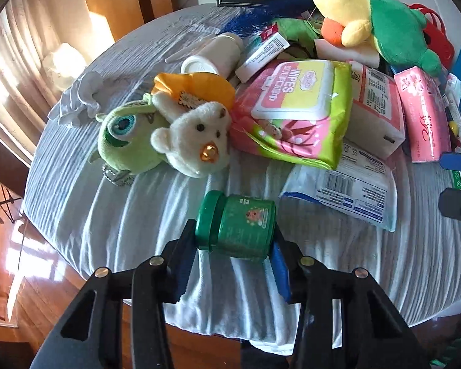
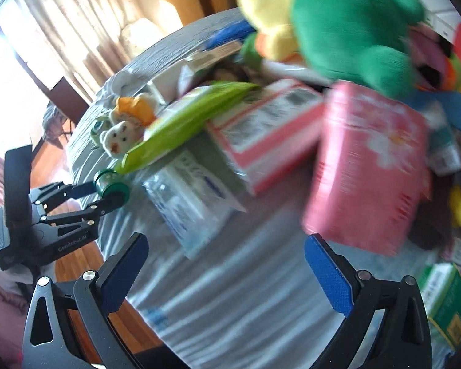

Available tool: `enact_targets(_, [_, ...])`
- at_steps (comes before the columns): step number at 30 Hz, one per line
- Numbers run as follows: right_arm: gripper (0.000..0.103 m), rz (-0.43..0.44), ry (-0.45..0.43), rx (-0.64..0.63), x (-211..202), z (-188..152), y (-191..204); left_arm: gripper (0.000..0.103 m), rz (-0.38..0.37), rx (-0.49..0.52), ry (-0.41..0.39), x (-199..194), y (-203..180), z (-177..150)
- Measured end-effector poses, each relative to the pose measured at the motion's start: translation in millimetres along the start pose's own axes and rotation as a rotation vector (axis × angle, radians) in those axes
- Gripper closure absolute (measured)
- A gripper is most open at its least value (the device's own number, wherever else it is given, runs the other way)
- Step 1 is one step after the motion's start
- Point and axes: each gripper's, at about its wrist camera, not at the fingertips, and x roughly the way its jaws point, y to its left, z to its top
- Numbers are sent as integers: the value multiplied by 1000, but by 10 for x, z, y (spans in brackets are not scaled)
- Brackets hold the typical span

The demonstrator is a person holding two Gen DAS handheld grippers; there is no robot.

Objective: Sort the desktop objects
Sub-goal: 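Grasp the green jar with the left tool while the right grasps the white packet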

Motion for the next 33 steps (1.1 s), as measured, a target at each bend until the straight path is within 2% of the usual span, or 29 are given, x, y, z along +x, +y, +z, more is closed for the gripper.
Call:
enact_targets(5, [0,-57,51,-81,378,188,277,59,-20,24,-6,47,181,36])
enact_targets(11, [0,-91,127,-126,705,211,324,59,-34,32,-22,90,221,82])
enact_targets(15, [0,-145,117,-178,753,156,385,59,-24,37,-32,120,191,124])
enact_targets(22, [0,-173,34,-125,696,61,353,59,-25,27,-37,133,180,125])
enact_targets(26, [1,-151,88,-65,648,89,312,59,-26,27,-34,122,182,107])
enact_targets(27, [4,-144,74,-62,620,74,305,59,-26,28,-35,123,183,108])
enact_targets(29, [15,-194,65,-86,593,38,324,59,-23,31,-35,115,179,94])
enact_targets(31, [29,-194,61,-78,534,1,322,59,-24,36,-33,103,165,81])
enact_targets(33, [37,-174,66,-45,450,-62,280,59,-29,45,-29,86,136,66])
